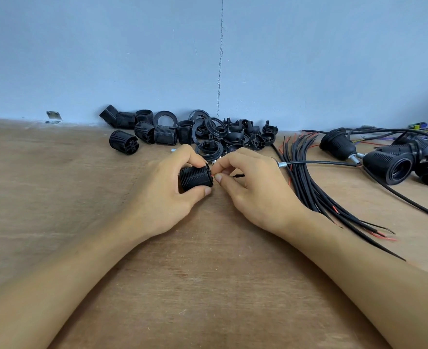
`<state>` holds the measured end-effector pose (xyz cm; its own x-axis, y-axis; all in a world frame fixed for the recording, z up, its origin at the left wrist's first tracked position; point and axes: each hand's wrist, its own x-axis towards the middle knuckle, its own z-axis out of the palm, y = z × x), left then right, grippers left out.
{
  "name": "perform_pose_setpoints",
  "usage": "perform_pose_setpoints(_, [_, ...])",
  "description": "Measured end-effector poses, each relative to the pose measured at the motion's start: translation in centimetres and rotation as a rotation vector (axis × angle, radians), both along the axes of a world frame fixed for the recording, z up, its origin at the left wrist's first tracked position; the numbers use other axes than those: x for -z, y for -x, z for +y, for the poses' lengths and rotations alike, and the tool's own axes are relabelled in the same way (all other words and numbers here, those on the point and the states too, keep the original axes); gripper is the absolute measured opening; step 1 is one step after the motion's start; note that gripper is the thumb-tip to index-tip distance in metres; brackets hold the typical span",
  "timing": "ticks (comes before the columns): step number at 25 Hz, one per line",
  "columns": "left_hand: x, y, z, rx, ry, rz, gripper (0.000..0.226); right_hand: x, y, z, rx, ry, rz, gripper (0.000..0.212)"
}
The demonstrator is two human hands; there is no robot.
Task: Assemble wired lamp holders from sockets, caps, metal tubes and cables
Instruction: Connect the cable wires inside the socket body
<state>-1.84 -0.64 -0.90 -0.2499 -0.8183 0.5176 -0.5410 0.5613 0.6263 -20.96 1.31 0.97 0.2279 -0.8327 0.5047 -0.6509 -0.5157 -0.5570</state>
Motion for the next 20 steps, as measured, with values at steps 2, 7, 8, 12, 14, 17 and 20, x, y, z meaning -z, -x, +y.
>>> perform_pose_setpoints(2, [0.1, 0.0, 0.02, -0.012, 0.005, -0.01, 0.034, 0.07, 0.01, -0.12, 0.029, -0.006, -0.013, 0.01])
perform_pose_setpoints(7, [0.17, -0.02, 0.09, -0.031, 0.02, -0.031, 0.033, 0.25, 0.09, -0.42, 0.032, -0.018, 0.039, 0.007])
perform_pose_setpoints(8, [0.15, 0.01, 0.12, -0.035, 0.027, -0.042, 0.032, 0.3, 0.07, -0.47, 0.03, -0.007, 0.065, 0.006])
perform_pose_setpoints(12, [0.17, -0.01, 0.13, -0.044, 0.024, -0.046, 0.032, 0.42, -0.16, -0.62, 0.03, 0.108, 0.181, 0.003])
perform_pose_setpoints(14, [0.21, 0.04, 0.11, -0.039, 0.01, -0.057, 0.033, 0.41, -0.15, -0.62, 0.018, 0.109, 0.195, 0.004])
perform_pose_setpoints(17, [0.2, 0.19, 0.12, -0.04, 0.004, -0.041, 0.034, 0.44, -0.16, -0.68, 0.004, 0.082, 0.185, 0.005])
perform_pose_setpoints(20, [0.16, 0.25, 0.14, -0.031, -0.002, -0.028, 0.033, 0.47, -0.32, -0.78, -0.001, 0.066, 0.193, 0.004])
